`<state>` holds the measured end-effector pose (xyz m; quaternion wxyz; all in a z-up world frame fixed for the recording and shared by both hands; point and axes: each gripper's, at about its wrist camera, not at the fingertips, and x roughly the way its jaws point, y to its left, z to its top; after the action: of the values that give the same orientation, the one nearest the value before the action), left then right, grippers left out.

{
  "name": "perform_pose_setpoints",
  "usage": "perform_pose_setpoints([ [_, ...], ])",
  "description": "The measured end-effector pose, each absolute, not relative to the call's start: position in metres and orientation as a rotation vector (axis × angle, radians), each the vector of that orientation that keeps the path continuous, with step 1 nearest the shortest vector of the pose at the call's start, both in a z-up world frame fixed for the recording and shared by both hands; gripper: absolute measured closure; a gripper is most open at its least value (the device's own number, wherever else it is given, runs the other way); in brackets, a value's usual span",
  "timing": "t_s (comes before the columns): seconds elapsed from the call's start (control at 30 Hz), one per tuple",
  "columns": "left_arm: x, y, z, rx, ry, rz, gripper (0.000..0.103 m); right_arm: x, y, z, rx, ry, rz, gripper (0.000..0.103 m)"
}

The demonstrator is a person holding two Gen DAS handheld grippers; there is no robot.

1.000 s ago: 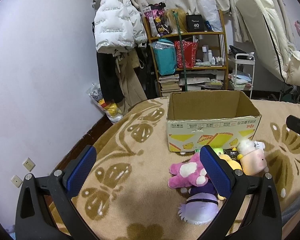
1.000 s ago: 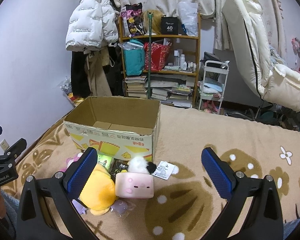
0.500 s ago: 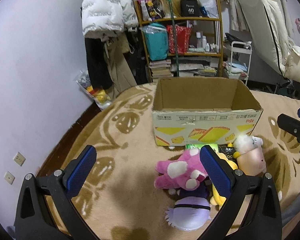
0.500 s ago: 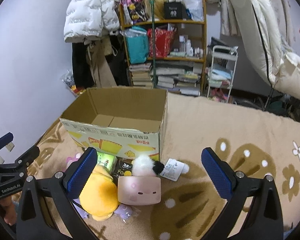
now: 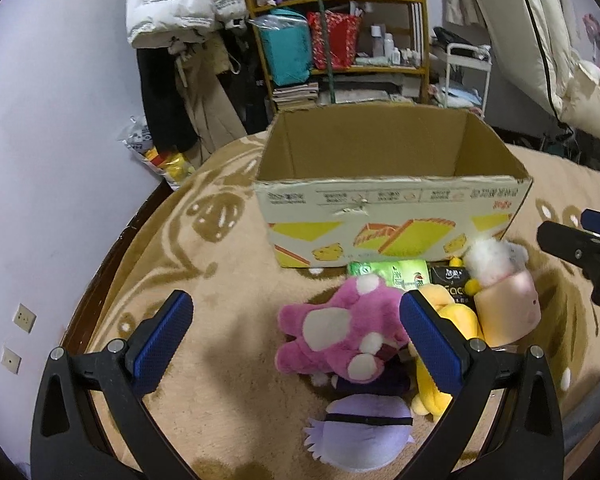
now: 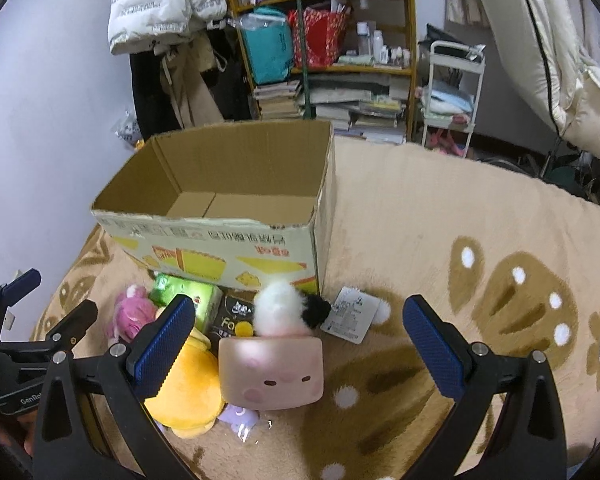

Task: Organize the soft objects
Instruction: 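Lower the right tool onto the pink-white square plush while the left tool approaches the pink bear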

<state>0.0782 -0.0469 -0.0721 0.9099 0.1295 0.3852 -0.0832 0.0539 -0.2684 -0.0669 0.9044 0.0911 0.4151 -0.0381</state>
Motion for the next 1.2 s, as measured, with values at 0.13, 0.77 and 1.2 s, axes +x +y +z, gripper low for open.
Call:
perform_pose_setpoints([
  [0.13,0.082,-0.058,-0.083,0.302,0.815,-0.193,0.001,0.061,-0.271,-0.08,0.202,0.921,-0.061,0.0],
  [0.77,0.105,-0.068,-0.114,0.275,0.95,-0.233,0.001,0.074,-0.259,-0.127,0.191,1.145,0.006,0.001],
  [1.2,0.11,-0.06,-0.122,0.232,0.955,-0.235,0.001,0.074,-0.261,-0.133,0.233,1.183,0.035,0.009],
])
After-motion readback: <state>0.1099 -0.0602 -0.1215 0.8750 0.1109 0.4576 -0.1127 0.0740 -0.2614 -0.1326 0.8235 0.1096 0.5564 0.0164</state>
